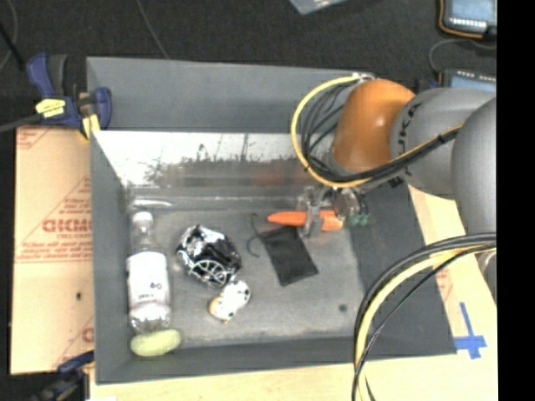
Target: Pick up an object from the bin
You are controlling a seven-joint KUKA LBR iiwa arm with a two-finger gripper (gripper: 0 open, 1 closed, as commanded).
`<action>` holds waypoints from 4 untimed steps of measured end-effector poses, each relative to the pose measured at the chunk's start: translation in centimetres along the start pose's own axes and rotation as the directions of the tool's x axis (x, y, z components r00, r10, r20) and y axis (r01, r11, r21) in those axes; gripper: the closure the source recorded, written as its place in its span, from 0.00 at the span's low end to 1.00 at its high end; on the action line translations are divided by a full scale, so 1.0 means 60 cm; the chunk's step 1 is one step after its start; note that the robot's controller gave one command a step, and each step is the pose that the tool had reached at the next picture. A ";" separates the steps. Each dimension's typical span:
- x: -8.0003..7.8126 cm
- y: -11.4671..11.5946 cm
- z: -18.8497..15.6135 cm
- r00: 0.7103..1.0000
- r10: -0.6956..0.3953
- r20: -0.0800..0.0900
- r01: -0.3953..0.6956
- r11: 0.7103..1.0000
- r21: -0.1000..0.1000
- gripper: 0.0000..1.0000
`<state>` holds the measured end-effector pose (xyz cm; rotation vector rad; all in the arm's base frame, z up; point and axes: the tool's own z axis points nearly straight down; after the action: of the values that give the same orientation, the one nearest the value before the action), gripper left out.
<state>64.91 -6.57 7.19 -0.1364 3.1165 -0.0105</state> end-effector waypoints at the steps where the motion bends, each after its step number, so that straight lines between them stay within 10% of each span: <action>1: 0.001 0.000 -0.002 1.000 0.000 -0.001 0.000 1.000 0.000 1.00; 3: 0.027 -0.045 -0.205 1.000 -0.013 0.004 0.013 1.000 0.002 1.00; 4: 0.027 -0.045 -0.205 1.000 -0.014 0.004 0.014 1.000 0.002 1.00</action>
Offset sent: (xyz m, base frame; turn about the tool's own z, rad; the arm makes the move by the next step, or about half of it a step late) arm -0.0141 -0.0291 0.0200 0.0276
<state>63.23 -9.35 19.44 -0.1578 3.1113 -0.0133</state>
